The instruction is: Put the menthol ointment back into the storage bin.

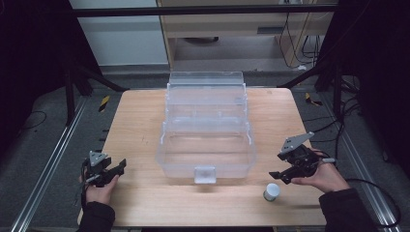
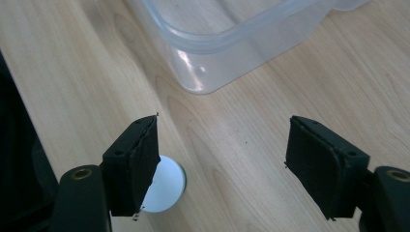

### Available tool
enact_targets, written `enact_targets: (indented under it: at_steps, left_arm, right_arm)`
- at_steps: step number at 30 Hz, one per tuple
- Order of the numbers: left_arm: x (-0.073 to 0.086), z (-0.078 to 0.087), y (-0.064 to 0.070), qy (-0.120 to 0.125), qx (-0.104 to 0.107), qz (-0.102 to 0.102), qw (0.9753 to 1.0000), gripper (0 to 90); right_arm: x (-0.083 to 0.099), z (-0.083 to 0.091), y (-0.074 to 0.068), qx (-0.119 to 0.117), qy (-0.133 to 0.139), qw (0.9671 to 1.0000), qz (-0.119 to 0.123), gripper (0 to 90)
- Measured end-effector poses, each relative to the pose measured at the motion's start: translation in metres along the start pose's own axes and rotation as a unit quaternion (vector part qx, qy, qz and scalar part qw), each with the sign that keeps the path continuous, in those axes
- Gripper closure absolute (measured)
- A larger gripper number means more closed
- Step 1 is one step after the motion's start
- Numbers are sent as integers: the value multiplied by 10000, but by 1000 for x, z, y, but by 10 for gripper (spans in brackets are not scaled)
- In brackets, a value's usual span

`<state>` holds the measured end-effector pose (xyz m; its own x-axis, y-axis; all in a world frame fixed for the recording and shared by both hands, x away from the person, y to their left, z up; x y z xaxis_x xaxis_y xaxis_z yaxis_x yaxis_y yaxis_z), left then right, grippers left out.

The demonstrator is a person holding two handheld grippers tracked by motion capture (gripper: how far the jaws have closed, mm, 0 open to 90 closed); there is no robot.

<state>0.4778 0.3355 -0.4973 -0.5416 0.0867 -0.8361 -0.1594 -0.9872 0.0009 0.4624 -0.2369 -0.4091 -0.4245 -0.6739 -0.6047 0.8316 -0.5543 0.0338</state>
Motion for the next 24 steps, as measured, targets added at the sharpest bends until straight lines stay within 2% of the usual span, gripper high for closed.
enact_targets:
  at_steps: [3,14,24]
  left_arm:
    - [-1,1,0,19,-12,-18,10000,392]
    - [-1,1,0,30,-30,-20,10000,396]
    - [-2,2,1,28,-37,-27,10000,398]
  right_arm:
    - [1,-1,-3,-111,-135,9998,129,256]
    - [4,-4,-12,-322,-434,9982,260,231]
    - [9,-10,-19,-513,-723,9951,444,229]
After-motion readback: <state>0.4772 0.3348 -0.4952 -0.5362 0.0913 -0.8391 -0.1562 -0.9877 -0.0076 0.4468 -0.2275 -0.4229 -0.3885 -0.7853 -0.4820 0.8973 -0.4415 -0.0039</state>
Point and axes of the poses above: each handheld gripper's, and its own axes: z roughly backward along the jaws, x roughly out of its underside, y roughly to its right, the point moved 3 cm from there along -z, roughly forward along the jaws, and after that the axes turned 3 degrees about y, right-handed, at the moved point
